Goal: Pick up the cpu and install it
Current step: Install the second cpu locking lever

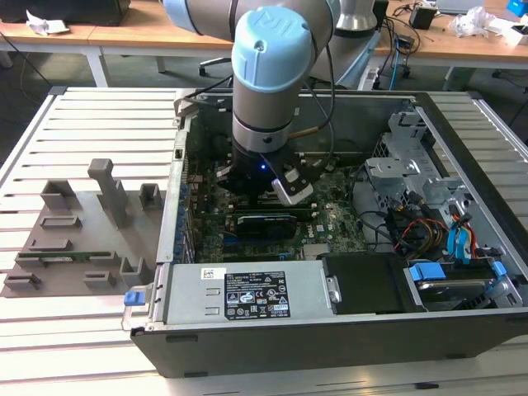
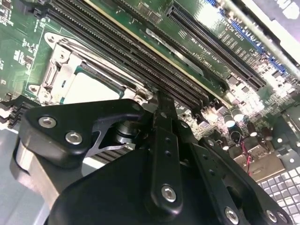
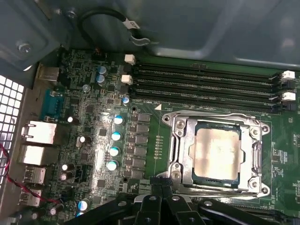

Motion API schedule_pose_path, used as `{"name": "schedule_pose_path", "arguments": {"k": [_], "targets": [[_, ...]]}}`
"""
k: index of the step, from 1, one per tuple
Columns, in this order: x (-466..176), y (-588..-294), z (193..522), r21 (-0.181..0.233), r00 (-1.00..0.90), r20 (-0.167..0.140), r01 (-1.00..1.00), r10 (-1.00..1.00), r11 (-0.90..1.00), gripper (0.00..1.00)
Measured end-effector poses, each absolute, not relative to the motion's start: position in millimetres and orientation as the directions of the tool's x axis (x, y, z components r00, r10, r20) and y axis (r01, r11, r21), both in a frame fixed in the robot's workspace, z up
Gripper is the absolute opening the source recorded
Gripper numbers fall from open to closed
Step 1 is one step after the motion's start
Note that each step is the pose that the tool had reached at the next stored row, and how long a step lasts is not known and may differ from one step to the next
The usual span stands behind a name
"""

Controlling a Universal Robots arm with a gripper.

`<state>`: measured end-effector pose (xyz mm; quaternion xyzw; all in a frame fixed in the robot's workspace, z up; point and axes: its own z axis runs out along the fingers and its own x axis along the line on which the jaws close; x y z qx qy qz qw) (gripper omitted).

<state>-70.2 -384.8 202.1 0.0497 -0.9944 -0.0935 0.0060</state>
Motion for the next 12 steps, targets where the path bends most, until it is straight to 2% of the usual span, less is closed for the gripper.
{"name": "schedule_pose_path", "arguments": {"k": [5,12], "targets": [[-70.0,-383.5,199.9,0.201,-0.995,0.000,-0.098,-0.100,0.975,0.11],[-69.9,-383.0,204.2,0.192,-0.995,0.001,-0.098,-0.100,0.977,0.11]]}}
